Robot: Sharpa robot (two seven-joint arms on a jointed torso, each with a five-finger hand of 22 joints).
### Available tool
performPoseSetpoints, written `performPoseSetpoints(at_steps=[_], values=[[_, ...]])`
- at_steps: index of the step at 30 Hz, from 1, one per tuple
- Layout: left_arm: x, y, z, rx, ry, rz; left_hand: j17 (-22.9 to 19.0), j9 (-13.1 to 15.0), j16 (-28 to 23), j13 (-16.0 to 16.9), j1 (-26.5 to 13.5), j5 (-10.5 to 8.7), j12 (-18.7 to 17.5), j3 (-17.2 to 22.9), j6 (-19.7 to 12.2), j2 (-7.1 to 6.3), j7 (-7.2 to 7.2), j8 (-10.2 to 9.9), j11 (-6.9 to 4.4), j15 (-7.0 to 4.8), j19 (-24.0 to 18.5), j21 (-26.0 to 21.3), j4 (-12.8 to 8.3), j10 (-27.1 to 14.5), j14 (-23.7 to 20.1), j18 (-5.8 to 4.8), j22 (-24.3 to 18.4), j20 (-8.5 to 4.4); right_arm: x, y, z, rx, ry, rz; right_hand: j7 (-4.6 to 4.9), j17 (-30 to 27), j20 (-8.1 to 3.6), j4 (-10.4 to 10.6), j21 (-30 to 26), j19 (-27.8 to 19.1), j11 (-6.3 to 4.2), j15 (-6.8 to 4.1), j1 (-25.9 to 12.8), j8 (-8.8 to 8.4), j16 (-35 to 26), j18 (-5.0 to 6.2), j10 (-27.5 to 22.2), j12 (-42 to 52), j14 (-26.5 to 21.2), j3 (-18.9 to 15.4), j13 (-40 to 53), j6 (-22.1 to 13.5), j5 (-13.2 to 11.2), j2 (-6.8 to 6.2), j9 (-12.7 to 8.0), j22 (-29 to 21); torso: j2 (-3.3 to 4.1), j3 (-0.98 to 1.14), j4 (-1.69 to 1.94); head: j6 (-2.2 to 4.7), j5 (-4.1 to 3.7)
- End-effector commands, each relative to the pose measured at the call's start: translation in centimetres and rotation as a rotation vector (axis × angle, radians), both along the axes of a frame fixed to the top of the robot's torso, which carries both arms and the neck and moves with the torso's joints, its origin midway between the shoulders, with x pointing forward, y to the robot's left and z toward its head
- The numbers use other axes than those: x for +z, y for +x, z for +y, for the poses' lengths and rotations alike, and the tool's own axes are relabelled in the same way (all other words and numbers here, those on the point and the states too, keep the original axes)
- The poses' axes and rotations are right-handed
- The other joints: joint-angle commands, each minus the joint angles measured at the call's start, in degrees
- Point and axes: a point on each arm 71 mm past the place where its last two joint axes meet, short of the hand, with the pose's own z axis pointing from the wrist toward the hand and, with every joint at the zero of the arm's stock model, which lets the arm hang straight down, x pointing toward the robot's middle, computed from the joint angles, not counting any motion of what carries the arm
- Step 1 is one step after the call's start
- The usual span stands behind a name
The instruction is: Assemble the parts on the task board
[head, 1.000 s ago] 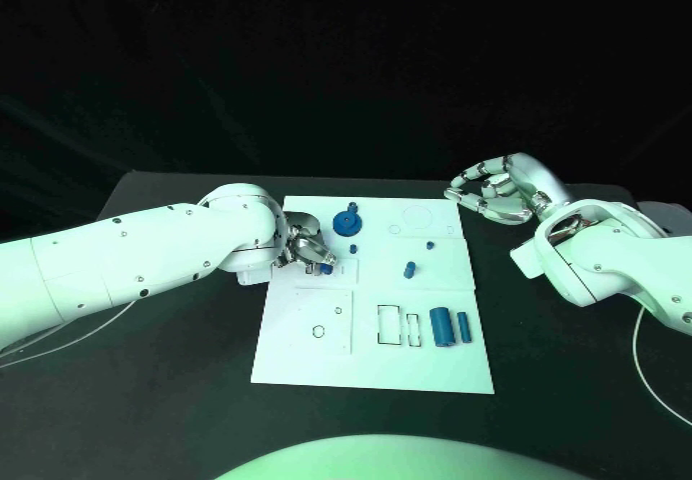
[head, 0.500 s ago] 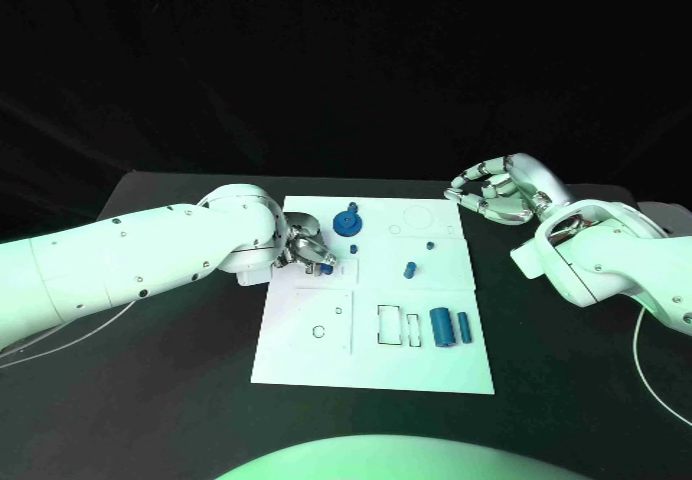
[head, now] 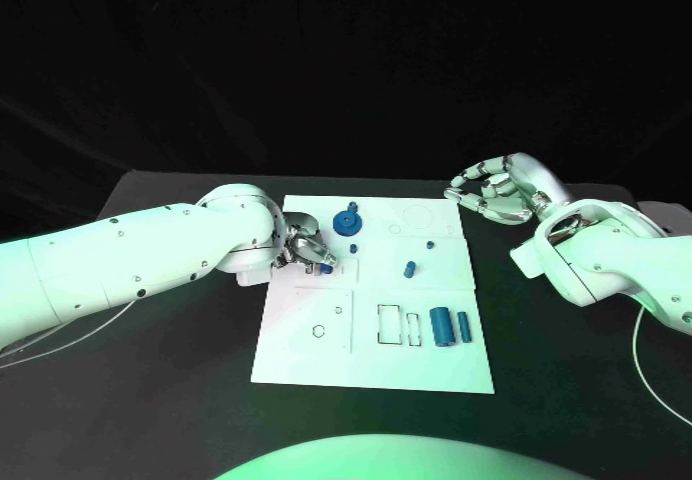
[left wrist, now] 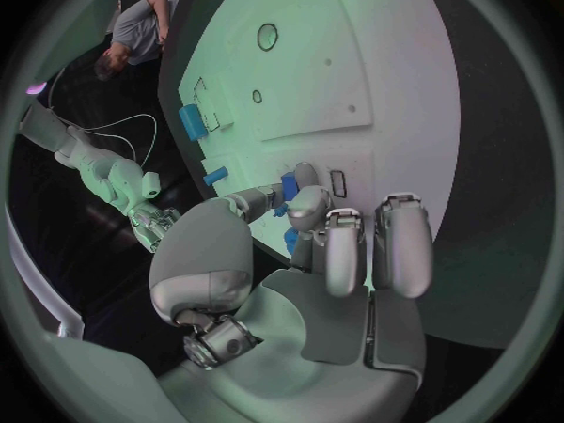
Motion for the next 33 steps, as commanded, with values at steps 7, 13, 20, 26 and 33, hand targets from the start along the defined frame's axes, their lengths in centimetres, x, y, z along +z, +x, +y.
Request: performPoseSetpoints(at_steps=[7, 13, 20, 26, 33], values=[[-0.27, -0.30, -0.26, -0.008, -0.014, 0.022, 14.64, 0.14, -0.03, -0.09, -0.59, -0.34, -0.29, -1.61, -0.26, -1.26, 0.20, -0.16, 0.20, -0.14, 0.12, -0.44, 0.56, -0.56, 5.82, -0.47, -0.14, -0.03, -0.09, -0.04, 0.11, 0.006, -0.003, 0.001, 0.02, 9.09, -0.39, 0.04, -0.35, 3.70, -0.17, -0.29, -0.61, 0.32, -0.28, 0.90, -0.10, -0.17, 4.51, -0.27, 3.04, -0.26, 0.34, 0.16, -0.05, 11.87, 0.01, 0.00, 0.00, -0.06, 0.17], [-0.27, -0.29, -0.23, -0.006, -0.014, 0.022, 14.61, 0.15, -0.05, -0.15, -0.28, -0.18, -0.32, -1.63, -0.29, -1.05, 0.13, -0.18, 0.16, -0.14, 0.12, -0.46, 0.55, -0.61, 5.81, -0.47, -0.14, -0.02, -0.13, -0.05, 0.12, 0.006, -0.003, 0.002, 0.02, 9.09, -0.39, 0.04, -0.35, 3.70, -0.17, -0.29, -0.61, 0.32, -0.28, 0.90, -0.10, -0.17, 4.51, -0.27, 3.04, -0.26, 0.34, 0.16, -0.05, 11.87, 0.00, -0.01, 0.05, -0.11, 0.12], [-0.27, -0.27, -0.22, 0.003, -0.025, 0.025, 14.49, 0.40, -0.11, -0.25, 4.61, 0.22, -0.33, 1.62, -0.98, 2.05, 0.03, -0.17, 0.00, -0.30, 0.06, -0.61, -1.88, -0.80, 5.78, -0.43, -0.25, -0.17, -0.18, -0.05, 0.12, 0.006, -0.004, 0.005, 0.02, 9.09, -0.39, 0.04, -0.35, 3.70, -0.17, -0.29, -0.61, 0.32, -0.28, 0.90, -0.10, -0.17, 4.51, -0.27, 3.04, -0.26, 0.34, 0.16, -0.05, 11.87, -0.03, 0.00, -0.01, -0.09, 0.13], [-0.25, -0.24, -0.23, 0.015, -0.041, 0.027, 14.33, 0.75, -0.20, -0.54, 7.66, 0.24, -0.52, 4.87, -1.46, 3.52, 0.31, 0.06, 0.18, -0.17, 0.01, -0.73, -4.21, -0.99, 5.74, -0.41, -0.36, -0.10, -0.25, -0.05, 0.12, 0.006, -0.005, 0.009, 0.02, 9.09, -0.39, 0.04, -0.35, 3.70, -0.17, -0.29, -0.61, 0.32, -0.28, 0.90, -0.10, -0.17, 4.51, -0.27, 3.04, -0.26, 0.34, 0.16, -0.05, 11.87, 0.01, 0.02, -0.01, -0.09, 0.11], [-0.22, -0.21, -0.21, 0.027, -0.058, 0.028, 14.17, 0.82, -0.28, -0.94, 8.17, 0.00, -0.81, 5.46, -1.52, 3.95, 0.41, 0.11, 0.26, -0.11, -0.08, -0.87, -4.50, -1.17, 5.69, -0.36, -0.60, -0.06, -0.44, -0.08, 0.12, 0.006, -0.006, 0.014, 0.03, 9.09, -0.38, 0.01, -0.38, 3.70, -0.16, -0.28, -0.75, 0.38, -0.29, 0.90, -0.07, -0.11, 4.51, -0.35, 3.07, -0.37, 0.35, 0.18, -0.08, 11.86, -0.03, 0.02, -0.06, -0.09, 0.17]])
